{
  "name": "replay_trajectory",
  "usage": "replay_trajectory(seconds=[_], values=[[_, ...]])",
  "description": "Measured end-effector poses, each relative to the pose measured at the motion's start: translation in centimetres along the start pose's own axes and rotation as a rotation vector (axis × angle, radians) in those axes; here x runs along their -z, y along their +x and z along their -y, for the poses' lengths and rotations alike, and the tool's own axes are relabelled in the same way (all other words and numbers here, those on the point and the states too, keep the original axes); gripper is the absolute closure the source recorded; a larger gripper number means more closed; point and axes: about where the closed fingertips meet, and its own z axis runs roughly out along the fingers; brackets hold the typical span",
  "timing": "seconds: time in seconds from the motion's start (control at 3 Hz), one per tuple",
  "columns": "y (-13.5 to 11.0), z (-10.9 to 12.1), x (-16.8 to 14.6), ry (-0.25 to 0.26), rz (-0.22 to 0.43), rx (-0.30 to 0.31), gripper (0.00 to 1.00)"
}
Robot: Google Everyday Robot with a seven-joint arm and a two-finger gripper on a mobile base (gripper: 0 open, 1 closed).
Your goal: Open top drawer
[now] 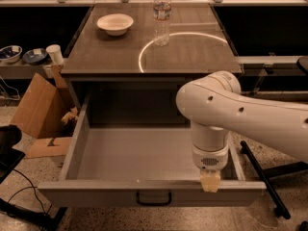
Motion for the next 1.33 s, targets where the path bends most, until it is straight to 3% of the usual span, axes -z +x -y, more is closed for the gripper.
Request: replay_trajectory(seconds=[0.33,0.67,1.0,1.33], values=[[0.0,0.0,0.0,0.0,0.0,0.0,0.14],[0.4,0.1,1.0,0.024,0.01,0.011,0.0],[2.3,-0.3,5.9,0.108,0.017,0.014,0.0],[4.6,-1.7,12.8,0.22,0.032,0.034,0.0]])
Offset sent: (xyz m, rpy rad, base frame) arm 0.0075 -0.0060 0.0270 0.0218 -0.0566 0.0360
